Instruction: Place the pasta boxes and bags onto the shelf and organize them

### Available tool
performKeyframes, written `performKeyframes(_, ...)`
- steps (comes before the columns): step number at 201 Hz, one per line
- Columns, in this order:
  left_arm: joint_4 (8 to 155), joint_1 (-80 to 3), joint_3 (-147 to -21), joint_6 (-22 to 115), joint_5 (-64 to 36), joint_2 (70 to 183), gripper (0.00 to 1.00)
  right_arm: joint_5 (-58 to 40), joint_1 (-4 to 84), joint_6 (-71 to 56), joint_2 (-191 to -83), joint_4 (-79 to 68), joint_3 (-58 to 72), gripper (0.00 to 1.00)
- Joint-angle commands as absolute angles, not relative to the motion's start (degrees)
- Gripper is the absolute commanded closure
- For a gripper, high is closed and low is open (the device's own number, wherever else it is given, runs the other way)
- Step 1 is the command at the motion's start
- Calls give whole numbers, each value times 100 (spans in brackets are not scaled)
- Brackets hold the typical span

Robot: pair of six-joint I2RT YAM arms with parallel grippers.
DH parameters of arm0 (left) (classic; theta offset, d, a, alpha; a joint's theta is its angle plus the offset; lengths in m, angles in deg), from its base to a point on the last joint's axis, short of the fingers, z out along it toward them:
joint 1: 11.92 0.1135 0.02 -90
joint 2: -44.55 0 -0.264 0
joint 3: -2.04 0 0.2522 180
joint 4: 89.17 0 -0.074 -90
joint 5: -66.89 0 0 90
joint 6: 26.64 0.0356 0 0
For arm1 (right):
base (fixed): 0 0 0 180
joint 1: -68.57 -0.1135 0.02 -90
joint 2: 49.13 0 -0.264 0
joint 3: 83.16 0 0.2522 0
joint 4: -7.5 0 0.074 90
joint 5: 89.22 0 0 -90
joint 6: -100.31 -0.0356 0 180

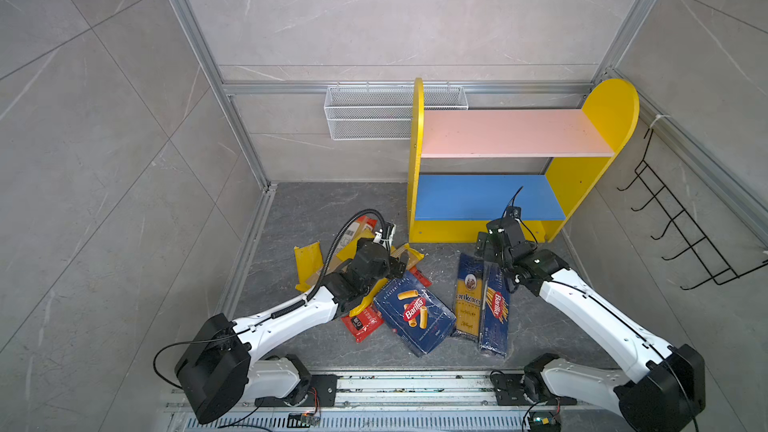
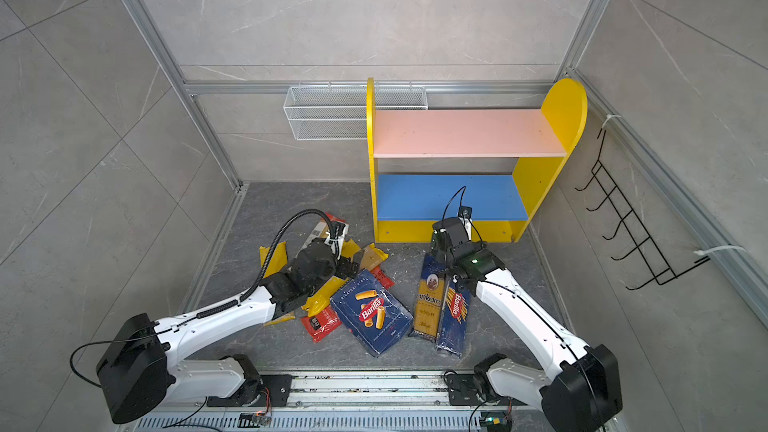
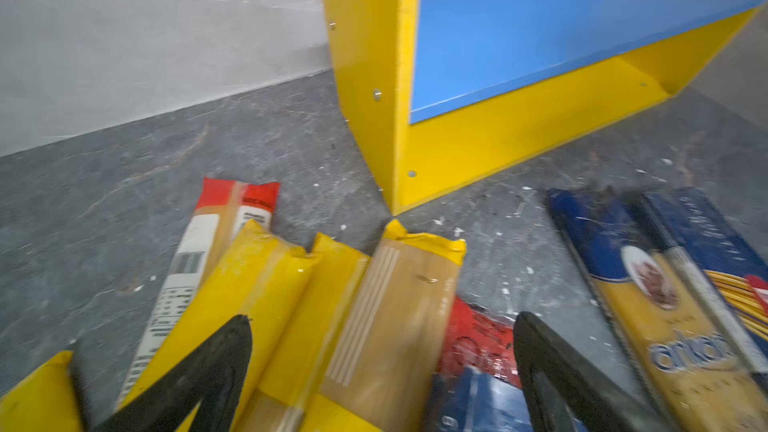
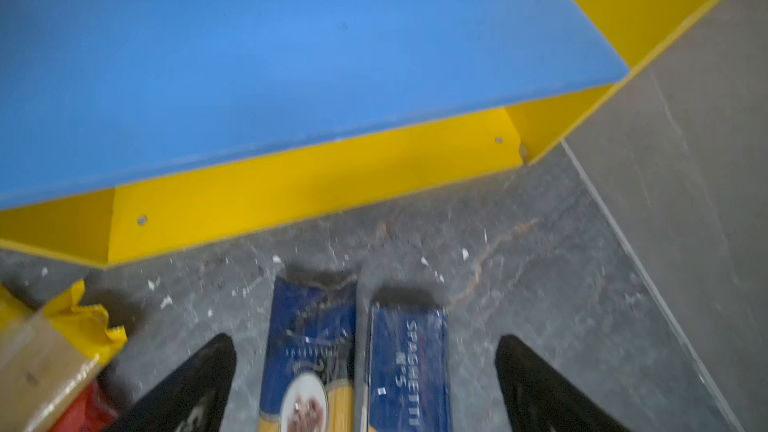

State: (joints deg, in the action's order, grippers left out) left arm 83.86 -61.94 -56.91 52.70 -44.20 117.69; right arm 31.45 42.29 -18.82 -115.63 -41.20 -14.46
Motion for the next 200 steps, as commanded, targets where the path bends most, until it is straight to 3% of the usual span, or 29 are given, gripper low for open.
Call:
performKeyframes(1,7991,-6574,-5962,4665,-4539,11584,1,2825,4104,-2902,-11141,-5668,-1741,1)
performKeyframes(48,7438,-6866,-5955,3866,-4283,11388,2,1981,3974,-3637,-10378,-6307,-2384,1)
performKeyframes(92,6424,-7146,-5791,3242,-4363,10902,4,1080,3524,-3439,-10143,-5641,-2786,1)
performKeyframes(117,6011,-7328,-5401,2562,-4417,10376,6,474,3406,-2933,-10397,-4990,-2744,1)
performKeyframes(162,5596,-7777,-4584,1178,-4756,9292,20,-715,3333,-2373,-10983,-3533,-2849,1)
performKeyframes(200,5495,-8664,-4605,518,-5492,9689,21,-1408,3314,-1971,-11722,-2794,-2772,1)
